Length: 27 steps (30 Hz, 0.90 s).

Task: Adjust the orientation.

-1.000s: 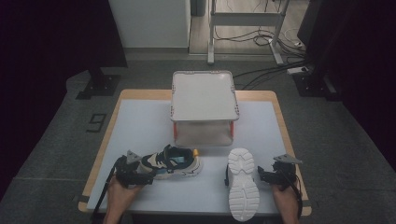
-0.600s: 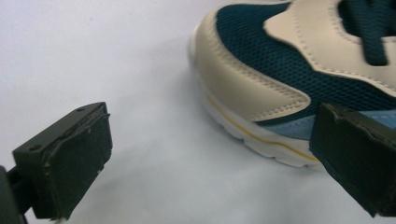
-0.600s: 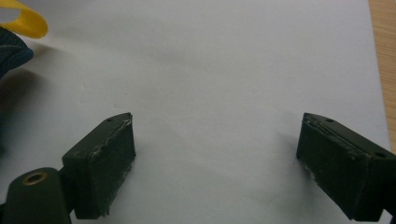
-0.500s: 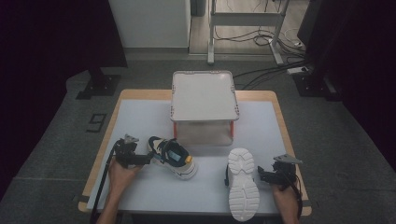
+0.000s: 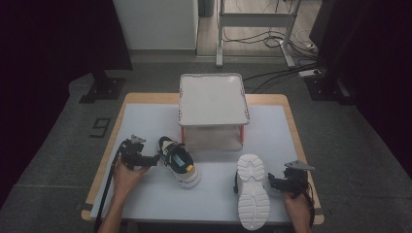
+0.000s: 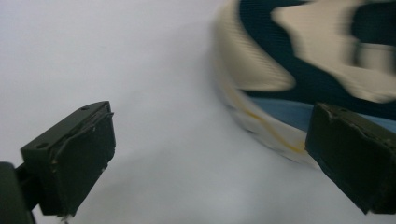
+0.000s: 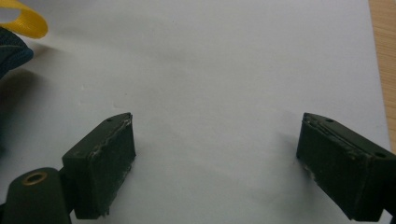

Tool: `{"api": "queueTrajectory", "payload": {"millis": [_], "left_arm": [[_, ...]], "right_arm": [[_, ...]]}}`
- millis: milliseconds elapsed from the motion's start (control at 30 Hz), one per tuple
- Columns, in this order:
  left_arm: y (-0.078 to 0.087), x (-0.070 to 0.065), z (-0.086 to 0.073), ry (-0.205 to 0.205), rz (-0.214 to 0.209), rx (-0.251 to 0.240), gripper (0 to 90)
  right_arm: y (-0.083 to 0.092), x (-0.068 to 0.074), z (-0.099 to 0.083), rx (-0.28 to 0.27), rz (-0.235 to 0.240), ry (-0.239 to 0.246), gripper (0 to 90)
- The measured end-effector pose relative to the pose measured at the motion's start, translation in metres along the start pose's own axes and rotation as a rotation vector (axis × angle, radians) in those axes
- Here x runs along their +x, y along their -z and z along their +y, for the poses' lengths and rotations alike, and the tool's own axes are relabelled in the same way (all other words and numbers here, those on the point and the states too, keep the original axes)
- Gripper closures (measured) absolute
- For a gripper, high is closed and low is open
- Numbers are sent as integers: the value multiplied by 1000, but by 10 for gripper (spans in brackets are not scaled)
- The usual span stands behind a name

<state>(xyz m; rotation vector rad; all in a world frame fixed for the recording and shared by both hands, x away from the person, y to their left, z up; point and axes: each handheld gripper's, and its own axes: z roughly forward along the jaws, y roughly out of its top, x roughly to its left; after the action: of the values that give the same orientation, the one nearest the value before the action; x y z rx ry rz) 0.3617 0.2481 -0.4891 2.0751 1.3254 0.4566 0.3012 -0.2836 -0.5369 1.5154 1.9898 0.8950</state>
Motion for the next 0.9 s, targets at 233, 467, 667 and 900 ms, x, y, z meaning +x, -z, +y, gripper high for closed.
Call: {"api": "queueTrajectory", "payload": {"millis": [233, 467, 667, 900], "left_arm": [[32, -41, -13, -58, -62, -18, 2], [36, -77, -22, -27, -168, -46, 0], [21, -97, -17, -20, -103, -47, 0], [18, -110, -13, -12, -68, -78, 0]], "right_arm": [[0, 0, 0, 2, 1, 1, 110], [0, 0, 0, 3, 1, 1, 110], [0, 0, 0, 0, 0, 0, 110], [0, 0, 0, 2, 1, 2, 110]]}}
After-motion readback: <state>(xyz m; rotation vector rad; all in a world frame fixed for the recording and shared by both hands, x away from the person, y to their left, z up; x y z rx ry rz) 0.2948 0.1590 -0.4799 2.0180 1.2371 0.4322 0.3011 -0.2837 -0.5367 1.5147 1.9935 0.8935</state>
